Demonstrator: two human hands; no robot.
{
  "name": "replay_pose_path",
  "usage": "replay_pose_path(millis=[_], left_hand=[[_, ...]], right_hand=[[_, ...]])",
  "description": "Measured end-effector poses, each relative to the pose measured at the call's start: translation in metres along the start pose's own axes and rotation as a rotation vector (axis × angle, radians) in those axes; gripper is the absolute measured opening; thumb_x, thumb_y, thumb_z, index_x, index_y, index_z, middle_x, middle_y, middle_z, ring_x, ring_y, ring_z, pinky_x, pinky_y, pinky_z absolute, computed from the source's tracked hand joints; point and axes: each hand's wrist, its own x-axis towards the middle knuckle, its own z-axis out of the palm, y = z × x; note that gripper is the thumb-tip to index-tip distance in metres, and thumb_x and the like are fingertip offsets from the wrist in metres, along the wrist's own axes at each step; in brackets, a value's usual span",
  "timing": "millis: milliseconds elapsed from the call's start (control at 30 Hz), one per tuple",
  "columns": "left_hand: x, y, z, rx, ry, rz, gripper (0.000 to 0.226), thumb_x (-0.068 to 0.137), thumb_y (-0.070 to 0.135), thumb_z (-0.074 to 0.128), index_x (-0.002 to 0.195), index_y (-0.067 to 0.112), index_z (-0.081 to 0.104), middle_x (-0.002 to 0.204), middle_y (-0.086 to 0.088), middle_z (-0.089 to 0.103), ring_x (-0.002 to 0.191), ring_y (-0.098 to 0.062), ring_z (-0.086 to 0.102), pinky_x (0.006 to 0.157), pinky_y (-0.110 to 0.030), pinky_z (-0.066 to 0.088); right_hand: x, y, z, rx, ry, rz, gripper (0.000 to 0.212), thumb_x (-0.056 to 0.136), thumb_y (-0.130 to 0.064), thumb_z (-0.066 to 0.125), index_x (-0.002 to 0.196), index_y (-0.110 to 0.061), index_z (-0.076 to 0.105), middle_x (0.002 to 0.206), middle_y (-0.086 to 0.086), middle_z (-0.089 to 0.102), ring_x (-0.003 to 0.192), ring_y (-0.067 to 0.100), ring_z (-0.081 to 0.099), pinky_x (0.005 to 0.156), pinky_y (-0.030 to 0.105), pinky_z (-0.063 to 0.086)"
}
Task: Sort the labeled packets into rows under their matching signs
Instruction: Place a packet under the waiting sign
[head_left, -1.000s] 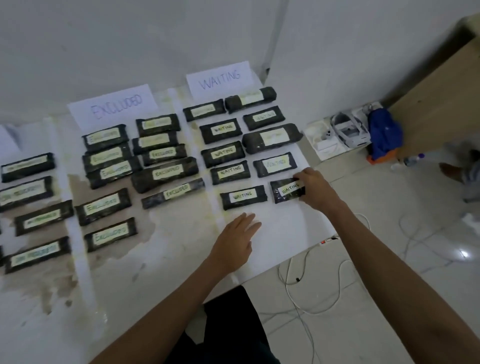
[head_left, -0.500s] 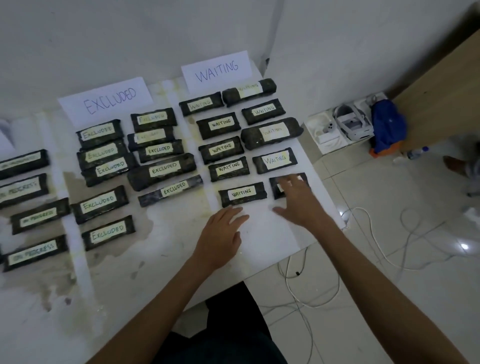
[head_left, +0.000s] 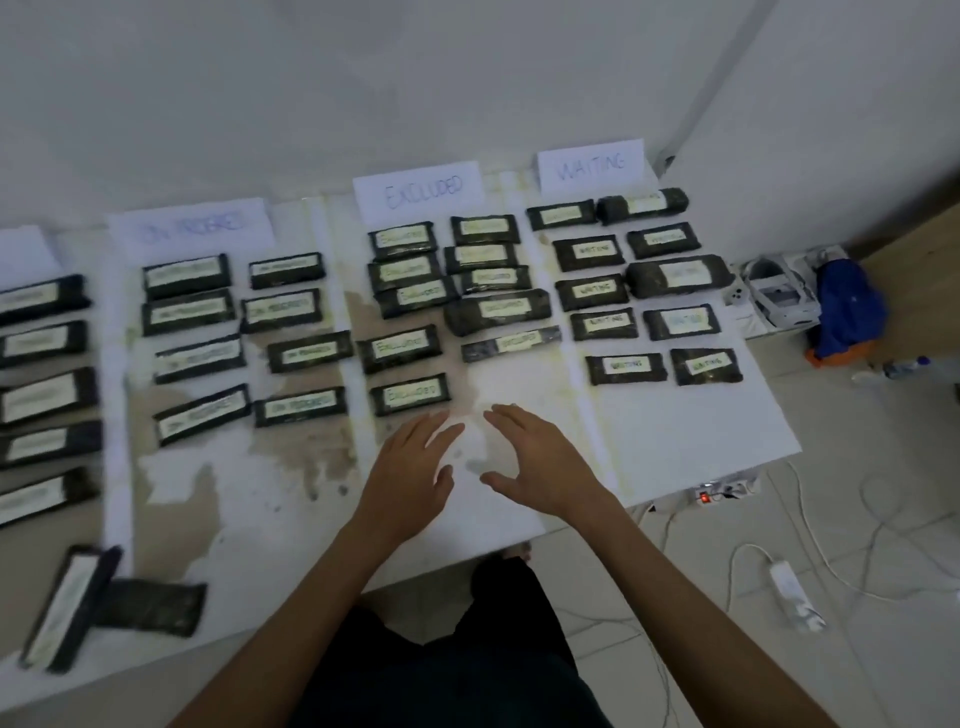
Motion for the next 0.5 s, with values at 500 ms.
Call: replay_pose_path(millis=[500], left_hand=[[-0.175, -0.167, -0.061, -0.076, 0.09, -0.292, 0.052, 0.08, 0.028, 0.035, 0.128, 0.015, 0.051, 0.134, -0.008, 0.052, 0.126, -0.03, 0.045, 0.103, -0.045, 0.036]], right_hand=[[0.055, -0.202, 0.109, -0.15, -0.15, -0.308, 0.072, 0.079, -0.037, 0.07, 0.14, -0.013, 0.04, 0.147, 0.009, 0.04, 0.134, 0.027, 0.038, 0.11, 0.04, 0.029]])
